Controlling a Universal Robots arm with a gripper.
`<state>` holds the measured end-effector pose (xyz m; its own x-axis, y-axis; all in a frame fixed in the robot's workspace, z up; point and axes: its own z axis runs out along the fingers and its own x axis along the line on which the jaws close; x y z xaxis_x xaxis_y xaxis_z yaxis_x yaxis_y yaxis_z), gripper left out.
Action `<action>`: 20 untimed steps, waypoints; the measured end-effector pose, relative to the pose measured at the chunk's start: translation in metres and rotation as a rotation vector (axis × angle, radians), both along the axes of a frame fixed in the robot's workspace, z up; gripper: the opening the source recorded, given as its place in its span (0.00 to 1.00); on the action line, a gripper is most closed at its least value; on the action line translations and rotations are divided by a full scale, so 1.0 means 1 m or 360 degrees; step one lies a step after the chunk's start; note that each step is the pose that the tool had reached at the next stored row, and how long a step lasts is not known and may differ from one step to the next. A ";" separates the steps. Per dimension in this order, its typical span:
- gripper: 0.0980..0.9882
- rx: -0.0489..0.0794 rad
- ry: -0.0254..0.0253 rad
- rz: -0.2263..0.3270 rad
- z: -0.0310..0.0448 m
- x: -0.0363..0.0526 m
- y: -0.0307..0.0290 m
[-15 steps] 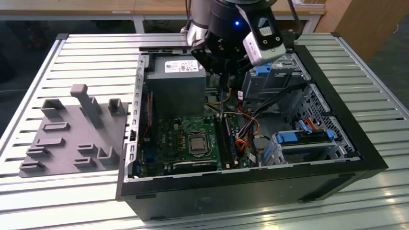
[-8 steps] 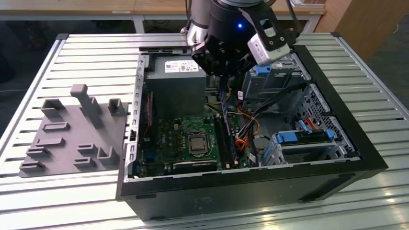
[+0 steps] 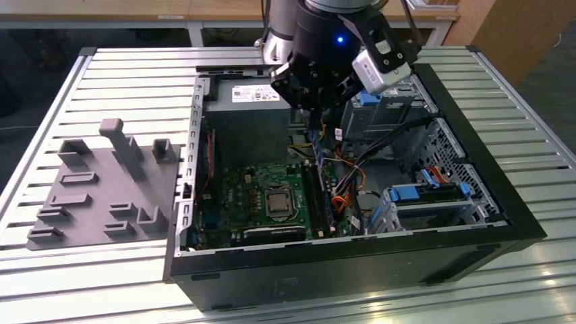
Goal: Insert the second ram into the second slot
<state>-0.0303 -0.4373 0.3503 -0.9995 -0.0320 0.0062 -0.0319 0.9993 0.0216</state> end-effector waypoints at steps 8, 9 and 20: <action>0.02 0.0000 0.00001 0.0000 -0.0017 0.0000 -0.0001; 0.02 -0.0001 0.00001 0.0000 -0.0018 0.0000 -0.0001; 0.02 0.0000 -0.00001 0.0011 -0.0087 0.0005 -0.0001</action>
<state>-0.0298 -0.4374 0.3416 -0.9992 -0.0387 0.0062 -0.0386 0.9990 0.0214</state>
